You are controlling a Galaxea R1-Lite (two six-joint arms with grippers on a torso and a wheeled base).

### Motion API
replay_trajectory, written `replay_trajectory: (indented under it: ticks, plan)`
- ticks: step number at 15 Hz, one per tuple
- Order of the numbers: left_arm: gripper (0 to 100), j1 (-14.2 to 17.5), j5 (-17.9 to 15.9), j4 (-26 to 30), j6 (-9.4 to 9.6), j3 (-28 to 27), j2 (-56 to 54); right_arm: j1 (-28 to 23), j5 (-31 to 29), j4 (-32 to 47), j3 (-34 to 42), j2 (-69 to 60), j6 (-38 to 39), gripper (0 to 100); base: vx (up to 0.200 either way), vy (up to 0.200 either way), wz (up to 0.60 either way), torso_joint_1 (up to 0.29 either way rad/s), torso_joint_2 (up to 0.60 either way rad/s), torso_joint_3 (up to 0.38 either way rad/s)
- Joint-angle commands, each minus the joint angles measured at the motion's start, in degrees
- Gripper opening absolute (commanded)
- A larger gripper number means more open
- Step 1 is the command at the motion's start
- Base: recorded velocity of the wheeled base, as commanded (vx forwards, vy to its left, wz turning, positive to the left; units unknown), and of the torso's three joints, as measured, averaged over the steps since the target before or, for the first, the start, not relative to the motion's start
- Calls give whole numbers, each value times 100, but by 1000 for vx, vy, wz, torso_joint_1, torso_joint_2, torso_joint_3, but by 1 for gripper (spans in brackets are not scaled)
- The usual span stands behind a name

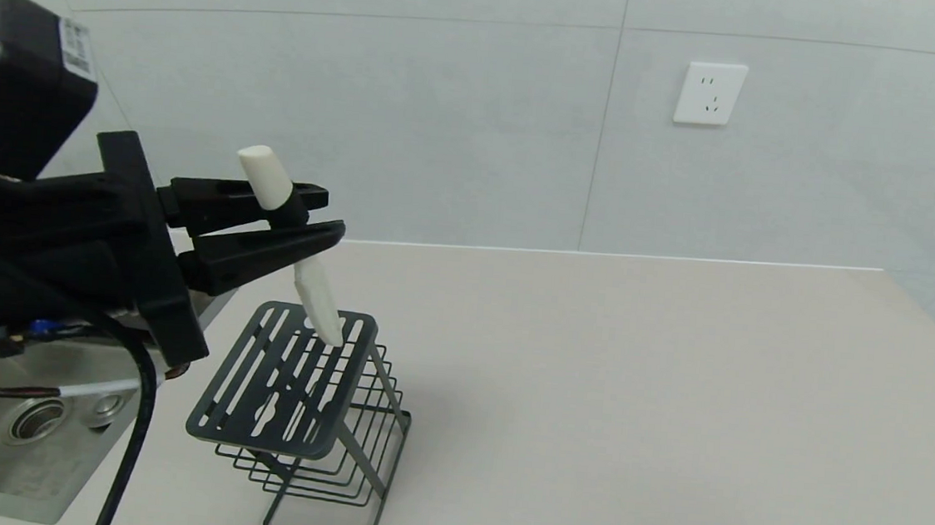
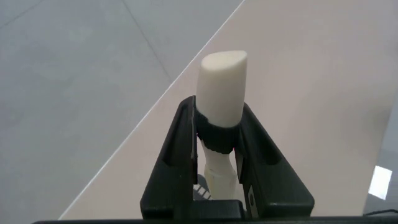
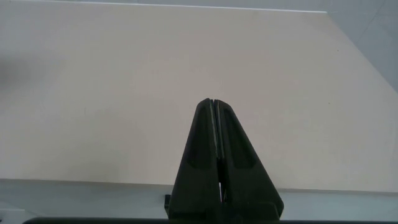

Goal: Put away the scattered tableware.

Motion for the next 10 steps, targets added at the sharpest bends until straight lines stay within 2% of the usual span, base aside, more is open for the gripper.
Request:
replay_trajectory:
  ticks: [1,7,10]
  plan:
    - [0,48,-5,-21,12,10,77,1,2,-2,0,7,0,0,0,0,0,0,0,0]
    - [0,39,-190,-48,21,81,68,1,2,-2,0,7,0,0,0,0,0,0,0,0]
    - [0,39,-199,-373,3,19,138,1,2,-2,0,7,0,0,0,0,0,0,0,0]
